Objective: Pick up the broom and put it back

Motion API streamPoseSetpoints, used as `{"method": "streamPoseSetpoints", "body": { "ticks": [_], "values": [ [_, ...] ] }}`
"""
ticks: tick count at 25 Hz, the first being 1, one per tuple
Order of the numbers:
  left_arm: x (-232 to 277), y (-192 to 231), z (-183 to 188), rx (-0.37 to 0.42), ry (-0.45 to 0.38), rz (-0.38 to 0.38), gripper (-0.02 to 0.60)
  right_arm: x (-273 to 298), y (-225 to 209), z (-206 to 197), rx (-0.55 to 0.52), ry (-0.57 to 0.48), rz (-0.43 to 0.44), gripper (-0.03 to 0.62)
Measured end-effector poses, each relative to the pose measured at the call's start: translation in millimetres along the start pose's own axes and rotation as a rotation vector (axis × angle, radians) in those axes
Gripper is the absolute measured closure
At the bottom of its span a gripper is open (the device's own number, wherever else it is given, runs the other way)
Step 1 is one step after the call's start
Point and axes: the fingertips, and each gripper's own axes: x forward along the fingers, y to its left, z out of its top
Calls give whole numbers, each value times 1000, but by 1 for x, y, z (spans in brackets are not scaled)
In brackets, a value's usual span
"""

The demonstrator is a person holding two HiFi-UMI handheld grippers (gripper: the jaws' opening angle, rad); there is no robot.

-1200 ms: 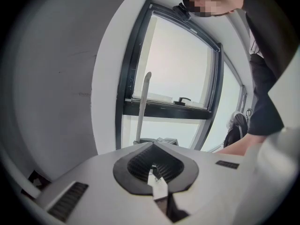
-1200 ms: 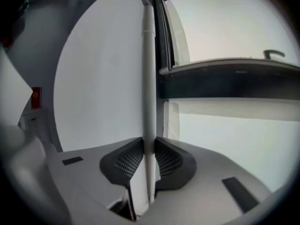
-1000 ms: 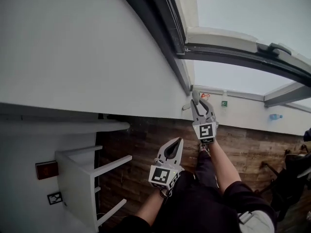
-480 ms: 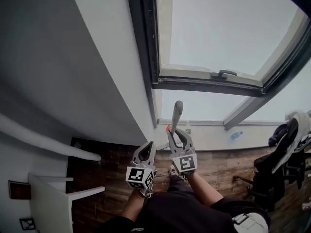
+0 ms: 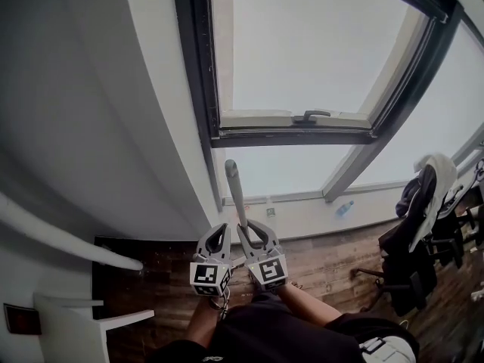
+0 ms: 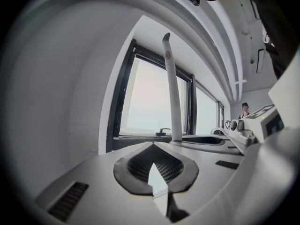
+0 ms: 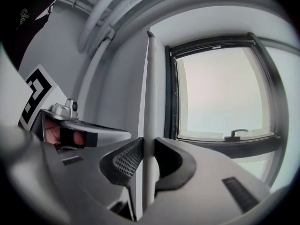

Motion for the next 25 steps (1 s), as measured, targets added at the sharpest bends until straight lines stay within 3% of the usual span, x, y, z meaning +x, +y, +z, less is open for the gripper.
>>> {"method": "streamPoseSetpoints", "body": {
  "ticks": [7, 12, 19, 25],
  "values": [
    [-22, 16, 3, -29, -29, 60, 583, -8, 12, 2, -1, -61, 21, 507],
    [-52, 39, 10, -35, -63, 171, 582, -4, 34, 11, 16, -91, 99, 507],
    [-133, 81, 3, -55, -82, 425, 583, 10, 99, 28, -17, -132, 308, 507],
    [-230, 110, -14, -81, -83, 739, 583, 20, 180, 24, 10, -150, 601, 507]
  ]
}}
